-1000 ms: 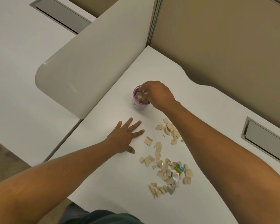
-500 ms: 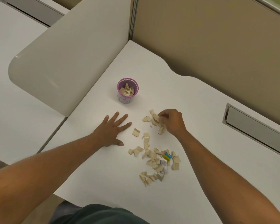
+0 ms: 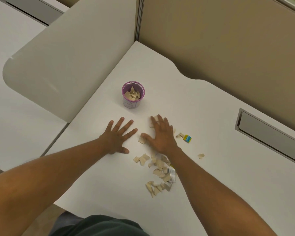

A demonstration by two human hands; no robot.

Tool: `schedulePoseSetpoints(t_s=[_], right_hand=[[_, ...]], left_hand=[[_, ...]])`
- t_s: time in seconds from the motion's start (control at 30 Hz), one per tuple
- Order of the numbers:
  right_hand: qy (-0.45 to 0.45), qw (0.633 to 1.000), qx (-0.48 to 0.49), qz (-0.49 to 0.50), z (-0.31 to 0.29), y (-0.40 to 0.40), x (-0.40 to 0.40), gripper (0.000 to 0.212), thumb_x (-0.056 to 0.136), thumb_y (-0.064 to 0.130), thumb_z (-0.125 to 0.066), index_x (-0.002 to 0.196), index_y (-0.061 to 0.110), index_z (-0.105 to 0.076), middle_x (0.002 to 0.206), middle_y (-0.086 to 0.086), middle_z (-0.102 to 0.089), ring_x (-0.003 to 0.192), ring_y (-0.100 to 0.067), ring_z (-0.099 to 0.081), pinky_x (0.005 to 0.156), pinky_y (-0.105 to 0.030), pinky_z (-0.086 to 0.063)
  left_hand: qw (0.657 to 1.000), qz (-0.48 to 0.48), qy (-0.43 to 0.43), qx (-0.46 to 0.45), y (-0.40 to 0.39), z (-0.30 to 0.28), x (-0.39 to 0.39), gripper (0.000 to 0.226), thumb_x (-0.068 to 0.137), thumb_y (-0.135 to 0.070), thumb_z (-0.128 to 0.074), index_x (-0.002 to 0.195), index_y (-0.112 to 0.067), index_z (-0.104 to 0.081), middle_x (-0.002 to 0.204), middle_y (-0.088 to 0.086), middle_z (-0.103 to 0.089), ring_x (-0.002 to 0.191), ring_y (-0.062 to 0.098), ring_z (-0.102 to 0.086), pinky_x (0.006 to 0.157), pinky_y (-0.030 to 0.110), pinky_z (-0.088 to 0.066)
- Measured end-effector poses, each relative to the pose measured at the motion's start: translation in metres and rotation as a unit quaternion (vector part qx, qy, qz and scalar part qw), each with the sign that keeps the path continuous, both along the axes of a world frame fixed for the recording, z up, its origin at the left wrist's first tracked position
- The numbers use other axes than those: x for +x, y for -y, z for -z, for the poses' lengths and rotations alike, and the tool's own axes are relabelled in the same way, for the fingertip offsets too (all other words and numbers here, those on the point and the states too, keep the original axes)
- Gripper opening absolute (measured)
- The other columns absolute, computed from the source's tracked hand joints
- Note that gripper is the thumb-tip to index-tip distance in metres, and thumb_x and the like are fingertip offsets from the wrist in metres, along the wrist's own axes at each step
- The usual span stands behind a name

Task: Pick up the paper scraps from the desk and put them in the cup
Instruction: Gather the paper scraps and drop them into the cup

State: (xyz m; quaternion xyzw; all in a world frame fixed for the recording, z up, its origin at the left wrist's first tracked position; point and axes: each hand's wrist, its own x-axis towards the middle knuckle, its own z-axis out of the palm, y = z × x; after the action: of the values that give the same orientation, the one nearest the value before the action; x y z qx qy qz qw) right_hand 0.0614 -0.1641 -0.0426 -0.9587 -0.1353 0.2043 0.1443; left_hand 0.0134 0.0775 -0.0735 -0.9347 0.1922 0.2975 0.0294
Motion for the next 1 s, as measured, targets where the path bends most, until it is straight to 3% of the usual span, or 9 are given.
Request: schedulePoseSetpoints(t_s=[0.1, 0.17, 0.27, 0.33, 0.5, 0.6, 0.73, 0.87, 1.0], right_hand=[[0.036, 0.997, -0.022, -0.064, 0.009, -0.010, -0.020, 0.070, 0.097, 0.064, -0.042, 0.159, 0.036, -0.023, 0.170, 0.001, -0.011, 0.157, -0.029, -0.004, 0.124, -0.054, -0.010], [0.069, 0.995, -0.019, -0.075, 0.012, -0.012, -0.031, 0.054, 0.102, 0.045, -0.047, 0.153, 0.029, -0.040, 0.166, -0.002, -0.027, 0.155, -0.029, -0.019, 0.125, -0.050, -0.021], [0.134, 0.988, 0.014, -0.080, 0.007, -0.004, -0.044, 0.035, 0.092, 0.012, -0.062, 0.126, 0.013, -0.070, 0.142, -0.010, -0.060, 0.133, -0.034, -0.053, 0.108, -0.045, -0.047], [0.160, 0.983, 0.033, -0.081, 0.004, 0.009, -0.048, 0.029, 0.083, 0.001, -0.070, 0.110, 0.007, -0.077, 0.129, -0.014, -0.068, 0.120, -0.036, -0.062, 0.096, -0.045, -0.055], [0.162, 0.982, 0.094, -0.003, -0.014, 0.034, -0.032, 0.022, 0.097, 0.022, -0.060, 0.114, 0.013, -0.071, 0.137, -0.008, -0.062, 0.129, -0.027, -0.054, 0.109, -0.043, -0.045], [0.148, 0.986, 0.067, 0.046, -0.019, 0.043, -0.013, 0.044, 0.100, 0.037, -0.053, 0.139, 0.016, -0.053, 0.150, -0.007, -0.048, 0.139, -0.027, -0.042, 0.116, -0.042, -0.038], [0.020, 0.997, 0.012, 0.067, -0.013, 0.047, -0.005, 0.072, 0.103, 0.054, -0.042, 0.161, 0.018, -0.019, 0.169, -0.007, -0.015, 0.156, -0.033, -0.010, 0.125, -0.052, -0.019], [0.001, 1.000, -0.003, 0.007, -0.006, 0.037, -0.029, 0.077, 0.098, 0.068, -0.035, 0.159, 0.025, -0.023, 0.170, -0.004, -0.009, 0.157, -0.030, -0.004, 0.124, -0.057, -0.018], [0.028, 0.996, -0.082, -0.020, -0.005, 0.026, -0.065, 0.081, 0.088, 0.084, -0.028, 0.157, 0.041, -0.021, 0.169, -0.001, -0.011, 0.154, -0.032, -0.011, 0.119, -0.056, -0.026]], left_hand=[[1.000, 0.000, 0.012, -0.007, -0.002, 0.006, -0.001, 0.106, 0.091, -0.082, -0.037, 0.150, -0.038, 0.039, 0.166, 0.001, 0.041, 0.155, 0.040, 0.032, 0.126, 0.066, 0.004], [1.000, 0.001, 0.018, -0.009, -0.003, 0.010, -0.001, 0.106, 0.090, -0.083, -0.037, 0.148, -0.038, 0.040, 0.165, 0.001, 0.042, 0.155, 0.040, 0.032, 0.125, 0.066, 0.005], [1.000, 0.000, 0.020, -0.010, -0.003, 0.012, -0.002, 0.105, 0.091, -0.083, -0.035, 0.147, -0.040, 0.042, 0.165, 0.001, 0.043, 0.155, 0.039, 0.033, 0.125, 0.066, 0.006], [1.000, 0.002, 0.024, -0.009, -0.003, 0.012, -0.002, 0.104, 0.091, -0.083, -0.034, 0.147, -0.039, 0.042, 0.165, 0.001, 0.043, 0.155, 0.040, 0.033, 0.125, 0.066, 0.006], [1.000, 0.004, 0.023, -0.004, -0.003, 0.010, -0.002, 0.104, 0.091, -0.083, -0.032, 0.147, -0.037, 0.042, 0.165, 0.002, 0.043, 0.155, 0.040, 0.032, 0.124, 0.067, 0.006], [1.000, 0.004, 0.014, 0.000, -0.003, 0.009, -0.001, 0.103, 0.091, -0.083, -0.031, 0.146, -0.038, 0.044, 0.164, 0.002, 0.044, 0.154, 0.040, 0.033, 0.124, 0.067, 0.007], [1.000, 0.000, 0.007, 0.009, -0.002, 0.008, 0.000, 0.103, 0.091, -0.083, -0.030, 0.143, -0.040, 0.046, 0.163, 0.001, 0.047, 0.153, 0.039, 0.036, 0.124, 0.067, 0.007], [1.000, 0.002, 0.006, 0.011, -0.001, 0.006, -0.001, 0.102, 0.092, -0.083, -0.031, 0.145, -0.039, 0.044, 0.163, 0.001, 0.046, 0.154, 0.039, 0.035, 0.125, 0.067, 0.007], [1.000, 0.004, 0.000, 0.012, 0.000, 0.003, -0.001, 0.101, 0.093, -0.082, -0.031, 0.149, -0.038, 0.040, 0.163, 0.001, 0.045, 0.154, 0.039, 0.035, 0.125, 0.067, 0.008]])
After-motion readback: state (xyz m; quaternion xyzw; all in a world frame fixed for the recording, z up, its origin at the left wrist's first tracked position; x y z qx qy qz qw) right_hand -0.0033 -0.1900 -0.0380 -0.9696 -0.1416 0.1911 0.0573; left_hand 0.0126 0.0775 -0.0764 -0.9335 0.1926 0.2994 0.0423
